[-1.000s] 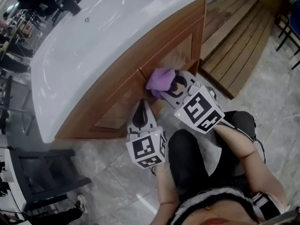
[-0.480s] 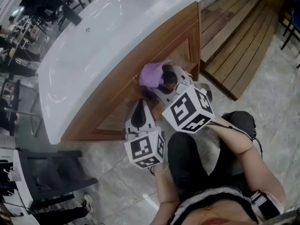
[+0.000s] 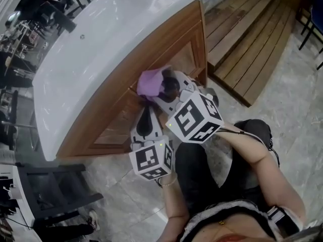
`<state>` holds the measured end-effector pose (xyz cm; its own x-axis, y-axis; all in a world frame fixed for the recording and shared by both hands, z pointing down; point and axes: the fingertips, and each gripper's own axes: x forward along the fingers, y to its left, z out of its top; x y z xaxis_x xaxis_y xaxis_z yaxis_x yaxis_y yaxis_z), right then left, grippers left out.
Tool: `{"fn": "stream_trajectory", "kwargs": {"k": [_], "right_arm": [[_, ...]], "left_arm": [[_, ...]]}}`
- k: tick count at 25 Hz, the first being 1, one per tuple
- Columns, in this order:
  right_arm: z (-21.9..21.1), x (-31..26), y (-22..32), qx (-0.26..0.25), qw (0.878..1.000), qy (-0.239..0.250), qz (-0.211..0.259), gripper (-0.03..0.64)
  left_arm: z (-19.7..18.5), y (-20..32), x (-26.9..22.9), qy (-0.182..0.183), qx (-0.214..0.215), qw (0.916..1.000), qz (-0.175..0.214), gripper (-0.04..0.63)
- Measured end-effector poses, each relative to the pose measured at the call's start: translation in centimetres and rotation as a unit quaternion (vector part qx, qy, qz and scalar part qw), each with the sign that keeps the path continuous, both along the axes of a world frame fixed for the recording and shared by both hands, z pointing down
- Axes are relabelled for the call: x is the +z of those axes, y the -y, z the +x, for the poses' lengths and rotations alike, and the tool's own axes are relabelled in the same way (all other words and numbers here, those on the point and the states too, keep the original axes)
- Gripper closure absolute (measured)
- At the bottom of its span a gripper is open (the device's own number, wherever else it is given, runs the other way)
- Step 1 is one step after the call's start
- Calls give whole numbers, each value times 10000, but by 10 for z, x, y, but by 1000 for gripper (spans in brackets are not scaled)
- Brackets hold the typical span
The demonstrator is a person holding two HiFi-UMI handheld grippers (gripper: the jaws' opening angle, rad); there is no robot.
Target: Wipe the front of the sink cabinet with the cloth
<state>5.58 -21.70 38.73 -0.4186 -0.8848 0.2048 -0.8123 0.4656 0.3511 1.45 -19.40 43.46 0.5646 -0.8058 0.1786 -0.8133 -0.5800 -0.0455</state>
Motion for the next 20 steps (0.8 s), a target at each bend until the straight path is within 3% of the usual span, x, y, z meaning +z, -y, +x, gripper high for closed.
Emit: {"fn": "stream_trajectory", "kwargs": {"k": [20], "right_arm": [[85, 0, 15, 618, 9979, 152, -64, 440]], "left_arm": [[61, -7, 14, 115, 545, 9984, -116, 595]]}}
